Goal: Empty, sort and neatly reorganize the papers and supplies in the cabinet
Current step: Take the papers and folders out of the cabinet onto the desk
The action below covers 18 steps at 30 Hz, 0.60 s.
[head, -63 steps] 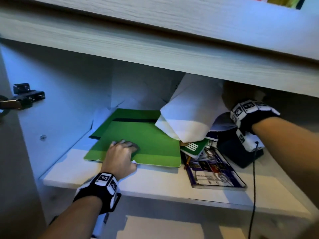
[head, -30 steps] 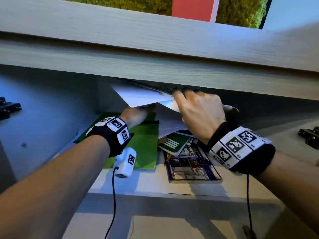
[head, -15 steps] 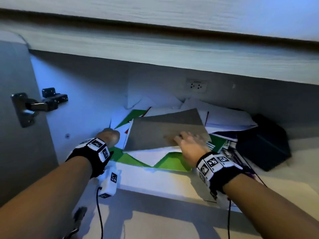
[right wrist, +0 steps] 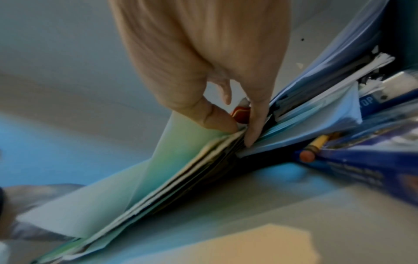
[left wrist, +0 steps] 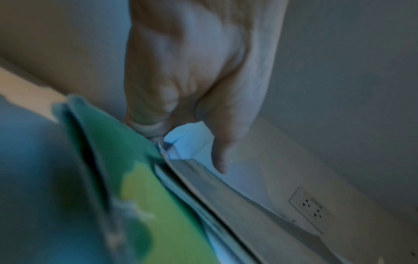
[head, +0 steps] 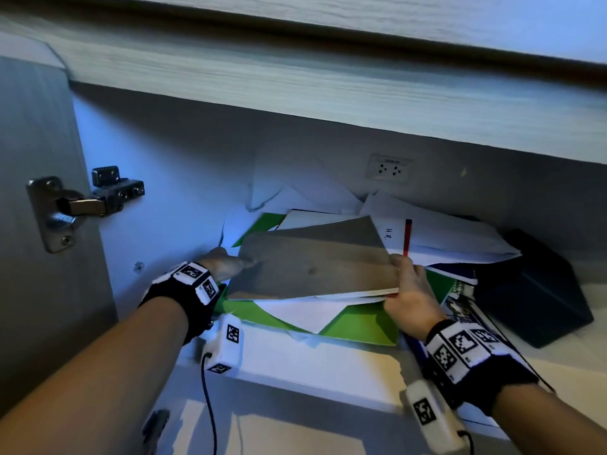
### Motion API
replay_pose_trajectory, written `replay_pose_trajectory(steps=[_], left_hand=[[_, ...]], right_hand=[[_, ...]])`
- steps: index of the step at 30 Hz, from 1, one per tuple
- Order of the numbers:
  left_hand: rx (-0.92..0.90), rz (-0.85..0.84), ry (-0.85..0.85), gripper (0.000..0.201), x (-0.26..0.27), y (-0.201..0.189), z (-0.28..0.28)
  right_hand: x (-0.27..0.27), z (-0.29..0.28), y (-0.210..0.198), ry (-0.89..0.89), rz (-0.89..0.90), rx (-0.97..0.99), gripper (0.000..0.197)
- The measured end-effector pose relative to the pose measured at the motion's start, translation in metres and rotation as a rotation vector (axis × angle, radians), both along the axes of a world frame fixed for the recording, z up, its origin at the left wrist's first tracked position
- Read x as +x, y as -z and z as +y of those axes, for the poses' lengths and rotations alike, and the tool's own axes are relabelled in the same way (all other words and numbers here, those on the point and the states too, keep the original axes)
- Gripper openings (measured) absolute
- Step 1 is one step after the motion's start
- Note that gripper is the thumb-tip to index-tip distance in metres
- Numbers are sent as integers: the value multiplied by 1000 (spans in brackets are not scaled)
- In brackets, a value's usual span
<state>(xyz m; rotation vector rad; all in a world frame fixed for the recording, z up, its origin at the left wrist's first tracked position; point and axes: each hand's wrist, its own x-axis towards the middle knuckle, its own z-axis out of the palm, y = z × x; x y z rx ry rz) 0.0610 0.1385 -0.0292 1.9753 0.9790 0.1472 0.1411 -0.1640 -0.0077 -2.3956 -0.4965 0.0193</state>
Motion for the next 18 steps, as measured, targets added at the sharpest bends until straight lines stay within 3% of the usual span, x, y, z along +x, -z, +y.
replay_pose_trajectory(steps=[6,12,14,18], left_hand=[[-66,-34,-96,79,-3,-4,2],[-96,-29,-153,58,-9,2,-1],[-126,-51,-132,56,-11,0,-4],[-185,-89,-114,50,-16,-4,-11]], right_hand=[[17,-11,6,-136,-112,60,77],[27,-39,15,-463,-317,-205,85],[34,-47,21,-485,-414,-265,88],[38,-49,7,-381,-781,-393,85]])
